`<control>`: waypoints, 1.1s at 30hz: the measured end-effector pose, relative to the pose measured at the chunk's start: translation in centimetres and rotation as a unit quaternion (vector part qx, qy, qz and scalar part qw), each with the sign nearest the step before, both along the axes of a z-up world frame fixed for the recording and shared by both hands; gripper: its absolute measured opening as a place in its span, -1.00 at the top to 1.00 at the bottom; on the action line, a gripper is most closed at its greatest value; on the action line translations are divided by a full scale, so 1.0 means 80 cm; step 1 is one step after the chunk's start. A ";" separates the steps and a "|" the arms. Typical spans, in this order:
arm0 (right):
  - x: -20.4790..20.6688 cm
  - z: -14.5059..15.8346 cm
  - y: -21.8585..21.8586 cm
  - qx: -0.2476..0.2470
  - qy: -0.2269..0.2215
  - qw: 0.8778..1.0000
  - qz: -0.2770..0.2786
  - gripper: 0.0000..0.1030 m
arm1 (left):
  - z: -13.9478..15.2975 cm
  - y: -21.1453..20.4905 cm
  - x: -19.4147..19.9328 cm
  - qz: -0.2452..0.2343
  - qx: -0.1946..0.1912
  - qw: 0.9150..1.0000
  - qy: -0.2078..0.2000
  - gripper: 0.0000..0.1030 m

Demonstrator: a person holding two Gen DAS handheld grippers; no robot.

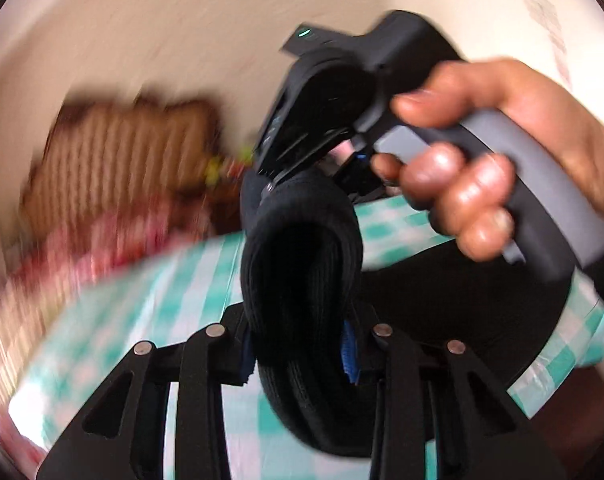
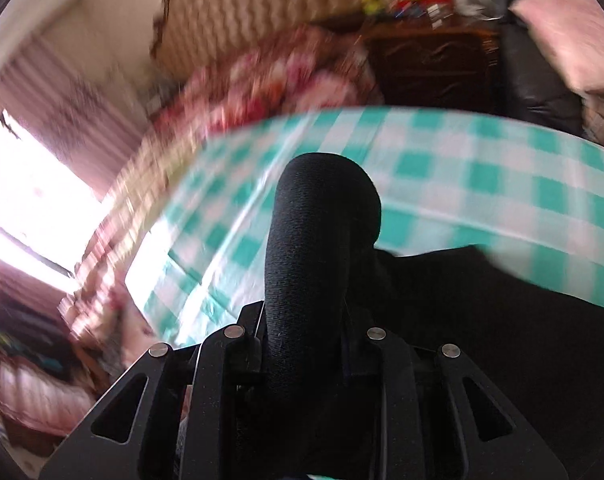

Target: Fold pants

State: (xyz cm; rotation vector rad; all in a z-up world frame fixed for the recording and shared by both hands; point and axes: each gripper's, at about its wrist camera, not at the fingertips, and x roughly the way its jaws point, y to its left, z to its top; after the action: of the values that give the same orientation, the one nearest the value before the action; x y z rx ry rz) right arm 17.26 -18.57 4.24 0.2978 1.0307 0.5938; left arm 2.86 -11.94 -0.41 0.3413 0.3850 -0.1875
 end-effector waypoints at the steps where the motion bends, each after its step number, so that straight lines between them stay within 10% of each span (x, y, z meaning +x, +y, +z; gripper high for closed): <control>1: -0.005 0.004 -0.036 0.010 -0.004 1.000 -0.017 0.52 | 0.004 -0.033 -0.003 -0.020 0.027 0.999 -0.016 0.36; 6: -0.033 -0.035 -0.218 0.041 0.013 0.993 -0.113 0.52 | -0.033 -0.209 -0.022 -0.119 0.157 0.978 -0.069 0.36; 11: -0.036 -0.143 -0.303 -0.019 0.065 0.987 -0.145 0.33 | -0.150 -0.333 -0.029 -0.178 0.262 0.946 -0.059 0.34; 15: -0.036 -0.171 -0.324 0.020 0.065 0.988 -0.137 -0.07 | -0.206 -0.354 -0.038 -0.185 0.327 0.922 -0.092 -0.29; 21: -0.031 -0.144 -0.328 0.007 0.033 0.992 -0.122 -0.40 | -0.211 -0.318 -0.039 -0.174 0.324 0.922 -0.119 -0.43; 23: -0.020 -0.150 -0.313 -0.027 0.046 0.993 -0.107 -0.40 | -0.215 -0.317 -0.034 -0.179 0.325 0.923 -0.102 -0.17; 25: -0.017 -0.159 -0.312 -0.065 0.061 0.991 -0.101 0.08 | -0.217 -0.318 -0.038 -0.182 0.329 0.922 -0.097 0.29; 28: -0.022 -0.146 -0.313 -0.083 0.053 0.991 -0.094 0.44 | -0.202 -0.316 -0.033 -0.181 0.320 0.925 -0.100 0.41; 33: -0.026 -0.095 -0.316 -0.093 0.011 0.992 -0.088 0.51 | -0.164 -0.319 -0.023 -0.174 0.312 0.925 -0.127 0.42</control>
State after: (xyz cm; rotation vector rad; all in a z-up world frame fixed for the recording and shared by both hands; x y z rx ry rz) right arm 15.21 -43.84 -3.35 0.2289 1.0595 0.3333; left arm 1.05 -37.46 -13.55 1.0569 0.1115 -0.3641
